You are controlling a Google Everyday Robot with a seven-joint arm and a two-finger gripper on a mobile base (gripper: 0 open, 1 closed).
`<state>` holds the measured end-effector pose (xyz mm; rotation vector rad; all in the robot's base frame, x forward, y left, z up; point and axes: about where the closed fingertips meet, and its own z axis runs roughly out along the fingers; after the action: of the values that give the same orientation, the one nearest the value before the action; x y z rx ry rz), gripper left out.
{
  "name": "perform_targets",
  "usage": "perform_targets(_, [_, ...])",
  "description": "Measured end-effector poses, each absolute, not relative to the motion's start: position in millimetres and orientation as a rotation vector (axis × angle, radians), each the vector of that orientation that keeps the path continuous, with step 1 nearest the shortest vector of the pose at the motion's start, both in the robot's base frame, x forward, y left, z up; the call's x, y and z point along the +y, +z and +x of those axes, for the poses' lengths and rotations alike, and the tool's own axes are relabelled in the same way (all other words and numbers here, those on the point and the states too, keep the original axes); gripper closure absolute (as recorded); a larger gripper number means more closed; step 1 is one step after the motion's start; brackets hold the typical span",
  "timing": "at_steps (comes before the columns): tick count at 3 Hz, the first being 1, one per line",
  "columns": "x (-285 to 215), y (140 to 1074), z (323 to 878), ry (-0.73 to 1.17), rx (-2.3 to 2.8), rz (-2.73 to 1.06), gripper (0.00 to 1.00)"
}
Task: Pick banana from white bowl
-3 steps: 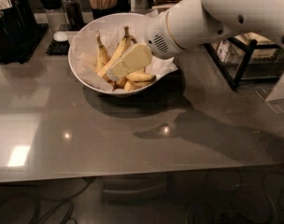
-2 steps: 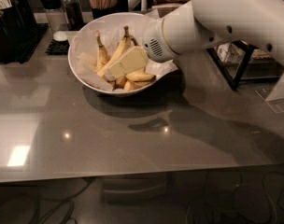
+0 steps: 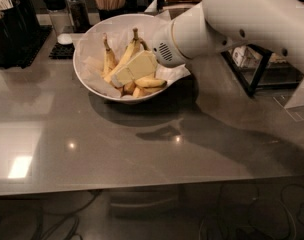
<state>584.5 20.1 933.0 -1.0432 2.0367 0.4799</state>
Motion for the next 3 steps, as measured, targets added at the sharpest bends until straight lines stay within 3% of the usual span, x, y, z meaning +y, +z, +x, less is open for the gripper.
perform_targets(1, [17.1,915.6,595.7,0.453,2.087,-0.981,0.0])
perform_targets(3, [17.1,915.1,596.5,0.456,2.098,-0.961,0.35])
